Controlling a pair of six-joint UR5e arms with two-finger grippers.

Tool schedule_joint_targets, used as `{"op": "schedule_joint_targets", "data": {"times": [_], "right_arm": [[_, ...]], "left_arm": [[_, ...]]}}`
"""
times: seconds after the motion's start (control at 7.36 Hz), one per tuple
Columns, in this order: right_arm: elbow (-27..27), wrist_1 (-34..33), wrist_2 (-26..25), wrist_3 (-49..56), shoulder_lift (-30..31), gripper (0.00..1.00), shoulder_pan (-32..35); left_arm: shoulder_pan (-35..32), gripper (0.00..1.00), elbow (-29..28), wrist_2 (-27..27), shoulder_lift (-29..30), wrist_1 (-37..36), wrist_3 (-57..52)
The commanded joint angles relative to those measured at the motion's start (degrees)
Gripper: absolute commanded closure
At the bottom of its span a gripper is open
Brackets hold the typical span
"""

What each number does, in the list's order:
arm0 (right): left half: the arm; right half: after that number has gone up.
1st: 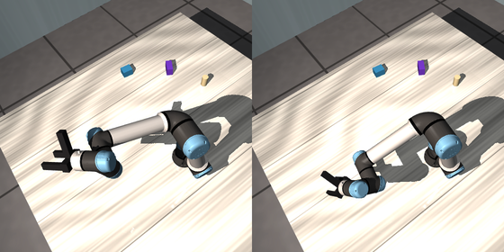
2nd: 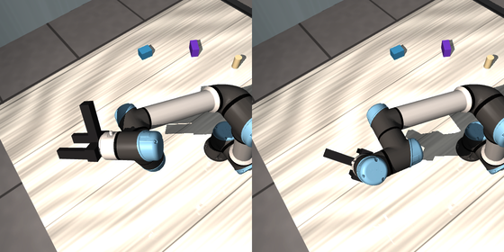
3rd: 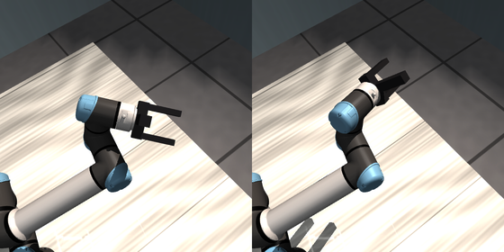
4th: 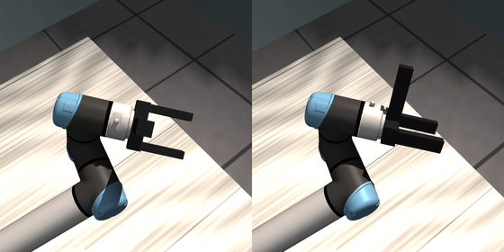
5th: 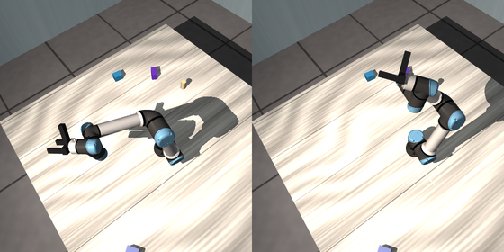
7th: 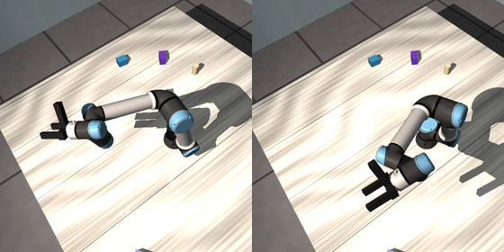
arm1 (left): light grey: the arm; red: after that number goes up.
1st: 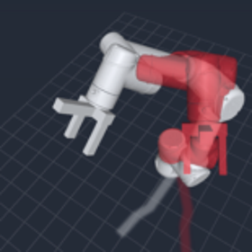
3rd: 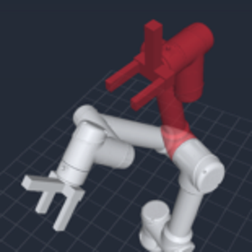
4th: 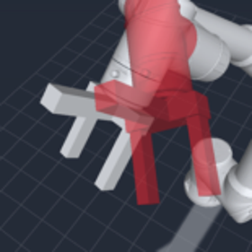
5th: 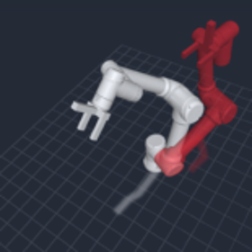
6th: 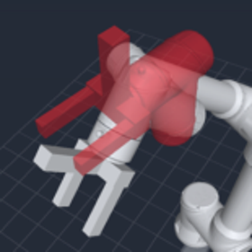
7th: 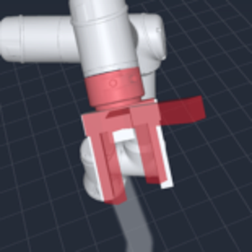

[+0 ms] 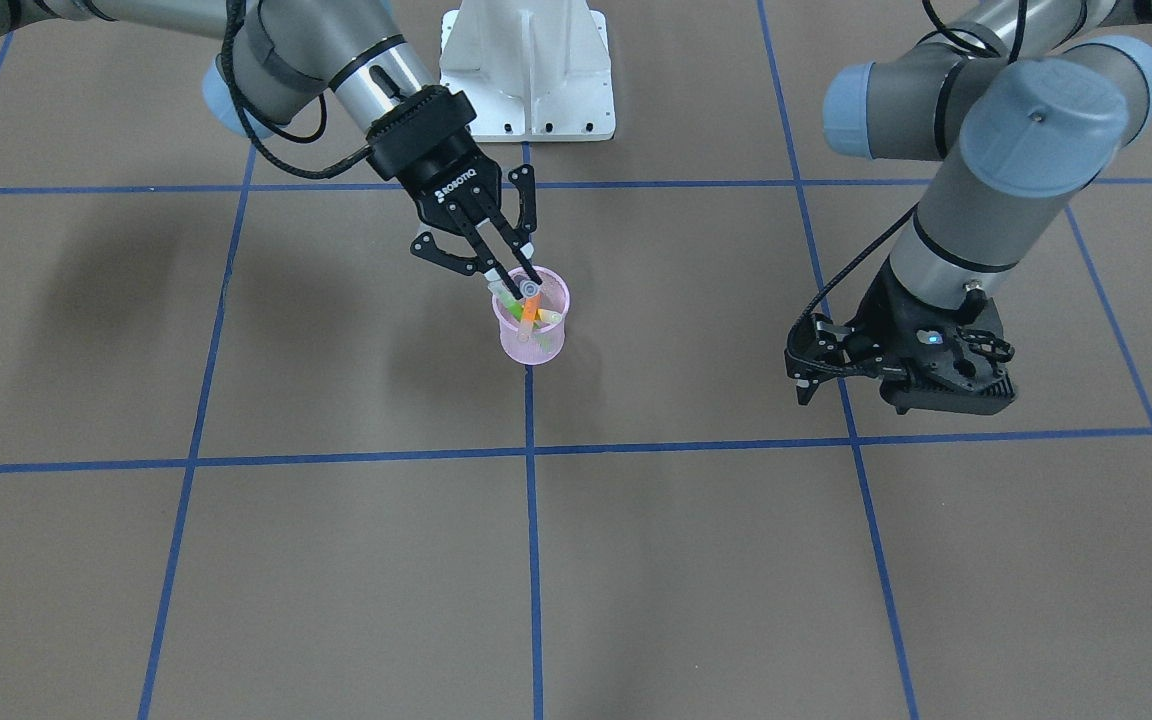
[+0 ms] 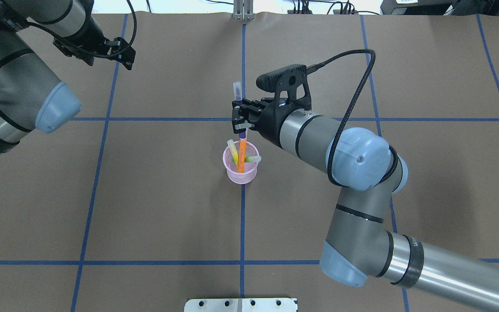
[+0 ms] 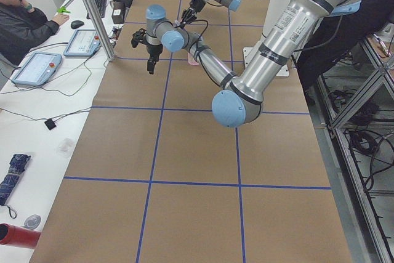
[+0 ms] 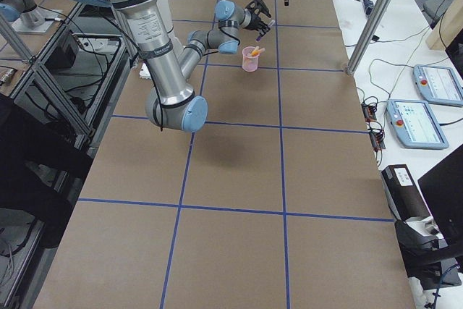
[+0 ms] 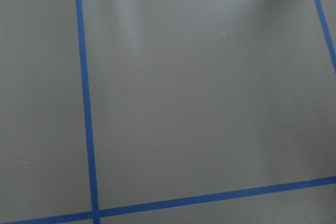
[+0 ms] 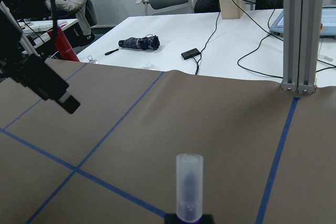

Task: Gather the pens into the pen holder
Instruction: 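Carry purple marker over cup with right gripper while left withdraws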

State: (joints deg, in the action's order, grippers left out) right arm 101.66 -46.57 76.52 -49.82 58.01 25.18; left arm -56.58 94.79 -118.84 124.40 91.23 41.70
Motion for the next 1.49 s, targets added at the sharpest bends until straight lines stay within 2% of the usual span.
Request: {"op": "schedule_joint_targets", "data": {"times": [0.0, 1.09, 1.22, 1.36], "right_arm": [[-2.5, 0.0, -4.2, 0.2, 0.0, 1.00, -3.8], [-6.7, 0.1, -4.3, 1.6, -0.1, 1.00, -5.0], [-6.7, 0.1, -4.3, 1.5, -0.3, 0.90, -5.1], [-6.8, 0.1, -4.4, 1.3, -1.0, 0.01, -5.1]], "left_arm": [[-0.9, 0.01, -1.8, -0.1, 0.0, -0.2, -0.7], [-0.6, 0.01, -2.9, 0.2, -0.8, 0.5, -0.7], [-0.5, 0.01, -3.0, 0.2, -0.7, 0.5, -0.7], [-0.5, 0.01, -3.0, 0.2, -0.7, 0.5, -0.7]]}}
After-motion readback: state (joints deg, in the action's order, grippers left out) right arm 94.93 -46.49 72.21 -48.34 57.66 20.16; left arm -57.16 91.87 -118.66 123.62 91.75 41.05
